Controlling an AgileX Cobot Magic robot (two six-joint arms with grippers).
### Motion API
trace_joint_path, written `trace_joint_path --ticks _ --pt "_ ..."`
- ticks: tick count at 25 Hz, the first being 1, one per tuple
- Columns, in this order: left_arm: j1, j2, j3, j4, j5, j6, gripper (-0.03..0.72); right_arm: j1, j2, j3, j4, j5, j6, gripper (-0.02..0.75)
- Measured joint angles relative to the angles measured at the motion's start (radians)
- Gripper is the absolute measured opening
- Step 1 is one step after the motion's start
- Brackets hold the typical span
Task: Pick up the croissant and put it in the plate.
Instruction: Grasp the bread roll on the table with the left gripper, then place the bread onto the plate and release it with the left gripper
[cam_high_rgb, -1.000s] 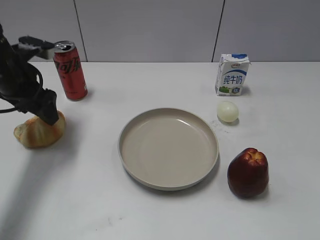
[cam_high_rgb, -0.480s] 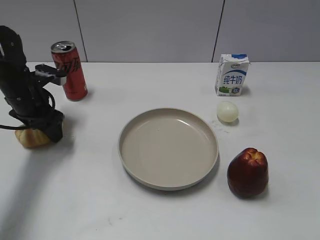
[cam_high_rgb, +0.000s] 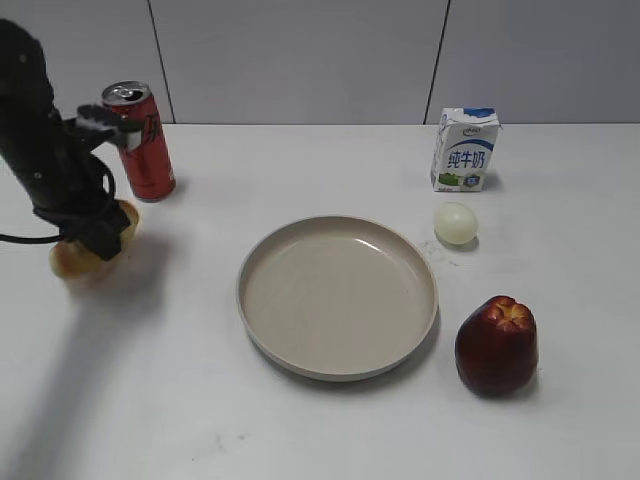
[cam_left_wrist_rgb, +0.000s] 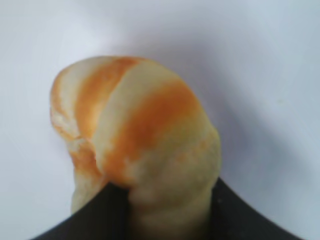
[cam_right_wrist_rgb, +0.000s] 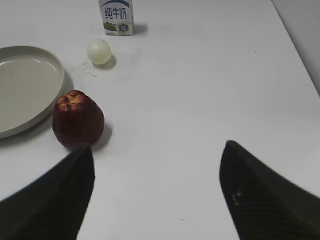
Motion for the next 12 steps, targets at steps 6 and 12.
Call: trace_joint_path --ticks 6,12 --pt "-0.246 -0.082 -0.089 0.044 0.015 0.0 0.239 0.0 0.0 0.0 0.0 0.0 0.0 0.588" --pt "-0.476 -0.053 -0.11 0.062 -0.147 0.0 0.239 0.0 0.0 0.0 0.0 0.0 0.0 0.588"
